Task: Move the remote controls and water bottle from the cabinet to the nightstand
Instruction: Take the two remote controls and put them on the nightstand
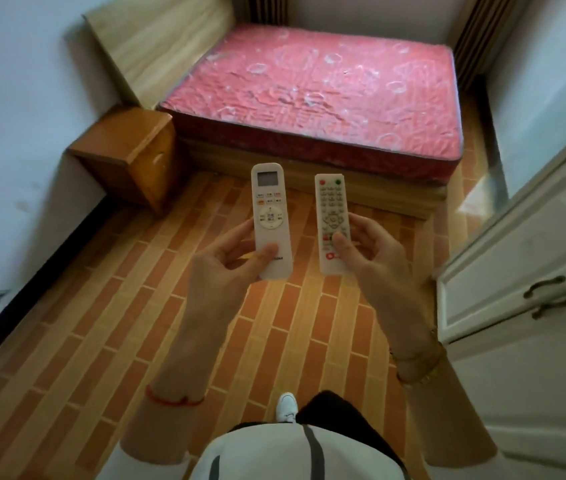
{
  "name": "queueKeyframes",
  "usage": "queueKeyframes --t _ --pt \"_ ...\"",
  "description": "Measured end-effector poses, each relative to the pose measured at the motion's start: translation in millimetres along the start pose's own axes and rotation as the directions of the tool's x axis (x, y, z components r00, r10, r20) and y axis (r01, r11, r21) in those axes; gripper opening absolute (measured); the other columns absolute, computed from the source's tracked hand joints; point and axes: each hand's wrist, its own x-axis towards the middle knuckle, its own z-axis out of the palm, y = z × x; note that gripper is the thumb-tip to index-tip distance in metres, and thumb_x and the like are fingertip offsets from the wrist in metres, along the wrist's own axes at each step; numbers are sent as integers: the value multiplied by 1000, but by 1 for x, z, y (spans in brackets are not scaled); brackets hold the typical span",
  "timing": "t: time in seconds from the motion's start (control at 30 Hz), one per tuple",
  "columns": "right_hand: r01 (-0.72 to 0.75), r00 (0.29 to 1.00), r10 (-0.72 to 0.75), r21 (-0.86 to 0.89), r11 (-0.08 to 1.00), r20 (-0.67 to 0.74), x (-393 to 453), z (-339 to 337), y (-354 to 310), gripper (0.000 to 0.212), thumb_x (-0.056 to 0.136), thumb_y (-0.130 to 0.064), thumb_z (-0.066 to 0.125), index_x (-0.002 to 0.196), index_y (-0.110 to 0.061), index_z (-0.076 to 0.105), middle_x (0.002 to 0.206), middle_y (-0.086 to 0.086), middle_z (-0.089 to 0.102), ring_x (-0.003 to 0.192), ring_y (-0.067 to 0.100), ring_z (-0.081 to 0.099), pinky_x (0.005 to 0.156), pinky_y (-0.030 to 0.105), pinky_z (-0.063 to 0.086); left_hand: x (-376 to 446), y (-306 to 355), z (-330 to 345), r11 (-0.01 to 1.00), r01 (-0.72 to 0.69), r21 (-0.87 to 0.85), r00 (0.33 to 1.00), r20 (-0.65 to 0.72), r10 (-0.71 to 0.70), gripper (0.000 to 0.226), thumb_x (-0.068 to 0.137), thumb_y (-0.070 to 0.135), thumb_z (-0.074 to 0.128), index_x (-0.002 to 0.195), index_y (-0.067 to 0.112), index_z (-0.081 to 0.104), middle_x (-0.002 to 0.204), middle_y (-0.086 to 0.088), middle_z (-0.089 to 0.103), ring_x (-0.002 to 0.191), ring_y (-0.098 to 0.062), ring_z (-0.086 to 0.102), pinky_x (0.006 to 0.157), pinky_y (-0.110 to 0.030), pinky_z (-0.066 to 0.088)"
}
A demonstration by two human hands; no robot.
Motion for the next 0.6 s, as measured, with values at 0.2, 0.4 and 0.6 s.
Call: queueKeyframes --t 0.2,0.4,0.6 --pt "27 994 -28 16 1000 102 83 33 -5 38 89 -20 62 126 -18 54 105 -13 65 93 -1 65 73 16 55 65 6 -11 999 44 -26 993 -108 -46 53 80 19 74 130 25 60 107 11 74 94 -7 73 72 -23 60" --pt "37 980 -44 41 998 196 184 59 -5 40 88 -19 63 127 -15 55 113 -4 67 98 7 67 79 23 57 151 11 -5 999 45 -5 971 -234 -45 54 81 21 75 133 27 59 105 17 73 95 -5 72 74 -26 61" --pt "81 947 -85 26 996 310 307 80 -18 36 88 -22 63 123 -19 56 113 -6 67 99 7 66 82 27 57 251 29 10 1000 23 -13 936 -350 -26 52 81 21 73 132 24 60 108 15 70 97 -4 70 69 -20 60"
